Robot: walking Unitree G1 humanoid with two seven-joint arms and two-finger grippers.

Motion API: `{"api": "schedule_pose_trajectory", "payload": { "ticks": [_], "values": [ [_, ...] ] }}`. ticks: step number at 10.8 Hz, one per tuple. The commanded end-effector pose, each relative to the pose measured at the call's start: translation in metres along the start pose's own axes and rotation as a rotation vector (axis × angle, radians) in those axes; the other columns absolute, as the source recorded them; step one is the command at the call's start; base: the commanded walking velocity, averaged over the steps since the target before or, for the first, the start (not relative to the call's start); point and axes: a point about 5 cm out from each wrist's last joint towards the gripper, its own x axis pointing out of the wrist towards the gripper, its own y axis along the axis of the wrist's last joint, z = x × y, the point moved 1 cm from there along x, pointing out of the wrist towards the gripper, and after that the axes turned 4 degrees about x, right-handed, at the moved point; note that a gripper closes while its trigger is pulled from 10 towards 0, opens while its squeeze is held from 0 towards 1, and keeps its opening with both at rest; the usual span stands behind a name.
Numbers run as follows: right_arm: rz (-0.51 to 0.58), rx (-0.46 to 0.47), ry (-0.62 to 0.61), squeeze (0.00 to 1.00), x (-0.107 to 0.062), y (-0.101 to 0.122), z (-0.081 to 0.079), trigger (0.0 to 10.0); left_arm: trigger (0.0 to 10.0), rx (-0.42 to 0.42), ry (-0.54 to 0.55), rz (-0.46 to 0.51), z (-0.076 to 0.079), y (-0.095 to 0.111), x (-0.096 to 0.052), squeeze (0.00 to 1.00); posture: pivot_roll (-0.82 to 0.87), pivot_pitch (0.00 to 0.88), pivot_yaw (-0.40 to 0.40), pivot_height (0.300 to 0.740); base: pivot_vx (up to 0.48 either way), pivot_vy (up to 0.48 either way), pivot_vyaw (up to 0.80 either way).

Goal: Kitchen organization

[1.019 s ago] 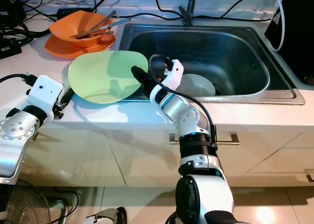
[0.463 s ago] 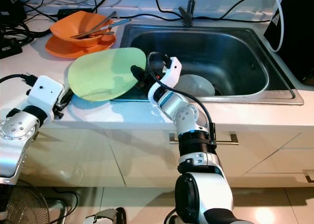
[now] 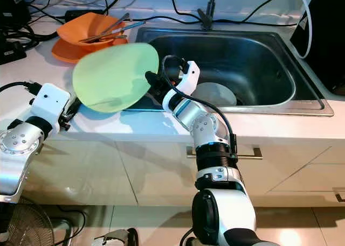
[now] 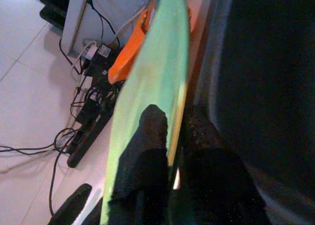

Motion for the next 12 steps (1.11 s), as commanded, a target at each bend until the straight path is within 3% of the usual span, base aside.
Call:
{"api": "schedule_pose_trajectory", "payload": {
  "ticks": [1, 3, 6, 9, 10, 11, 12],
  "values": [
    [-0.029, 0.017, -0.019, 0.0, 0.0, -0.01, 0.004, 0.0, 10.0, 0.001, -0.016, 0.006, 0.004, 0.002, 0.001, 0.0, 0.16, 0.078, -0.002, 0.74, 0.0, 0.0, 0.0],
    [-0.003, 0.019, -0.01, 0.0, -0.004, -0.004, 0.004, 0.0, 10.0, 0.0, -0.016, 0.006, 0.004, 0.002, 0.0, 0.0, 0.16, 0.079, -0.001, 0.74, 0.0, 0.0, 0.0],
    [0.099, 0.005, -0.018, 0.0, -0.025, 0.021, 0.019, 0.0, 10.0, -0.011, -0.026, 0.008, 0.007, 0.001, 0.0, 0.0, 0.15, 0.081, 0.001, 0.74, 0.0, 0.0, 0.0],
    [0.257, -0.027, -0.072, 0.0, -0.047, 0.059, 0.033, 0.0, 10.0, -0.021, -0.03, 0.011, 0.009, 0.002, 0.0, 0.0, 0.14, 0.085, 0.005, 0.74, 0.0, 0.0, 0.0],
    [0.365, -0.054, -0.081, 0.0, -0.059, 0.084, 0.033, 10.0, 10.0, -0.074, -0.032, 0.04, 0.012, 0.006, 0.001, 0.0, 0.14, 0.085, 0.006, 0.74, 0.0, 0.0, 0.0],
    [0.49, -0.083, -0.071, 0.0, -0.072, 0.11, 0.028, 10.0, 10.0, -0.199, -0.048, 0.14, 0.023, 0.02, 0.003, 0.0, 0.13, 0.086, 0.007, 0.74, 0.0, 0.0, 0.0],
    [0.591, -0.103, -0.076, 0.0, -0.082, 0.131, 0.025, 10.0, 10.0, -0.251, -0.072, 0.215, 0.036, 0.034, 0.003, 0.0, 0.13, 0.087, 0.007, 0.74, 0.0, 0.0, 0.0]
  ]
}}
